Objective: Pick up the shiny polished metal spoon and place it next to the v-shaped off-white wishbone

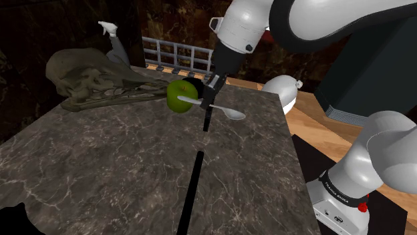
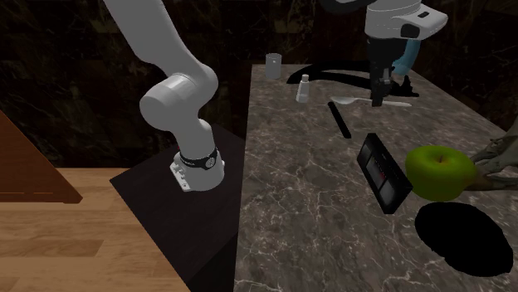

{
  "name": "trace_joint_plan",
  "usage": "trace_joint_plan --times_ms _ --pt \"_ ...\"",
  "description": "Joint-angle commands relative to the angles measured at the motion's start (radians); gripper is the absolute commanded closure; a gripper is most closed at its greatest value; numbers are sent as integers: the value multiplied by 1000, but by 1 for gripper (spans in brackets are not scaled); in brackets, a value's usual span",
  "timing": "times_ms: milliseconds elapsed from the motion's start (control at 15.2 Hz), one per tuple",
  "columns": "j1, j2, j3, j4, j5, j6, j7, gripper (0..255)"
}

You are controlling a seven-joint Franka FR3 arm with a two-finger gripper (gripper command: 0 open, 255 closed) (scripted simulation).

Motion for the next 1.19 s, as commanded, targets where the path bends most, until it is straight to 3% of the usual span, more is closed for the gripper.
trace_joint_plan --times_ms 0,396,726,1122 --pt "3 69 33 68 -19 7 49 255" --pt "23 271 113 277 -113 8 201 255" --pt "67 455 152 488 -222 -26 330 255" --pt "72 478 149 447 -233 36 336 255"
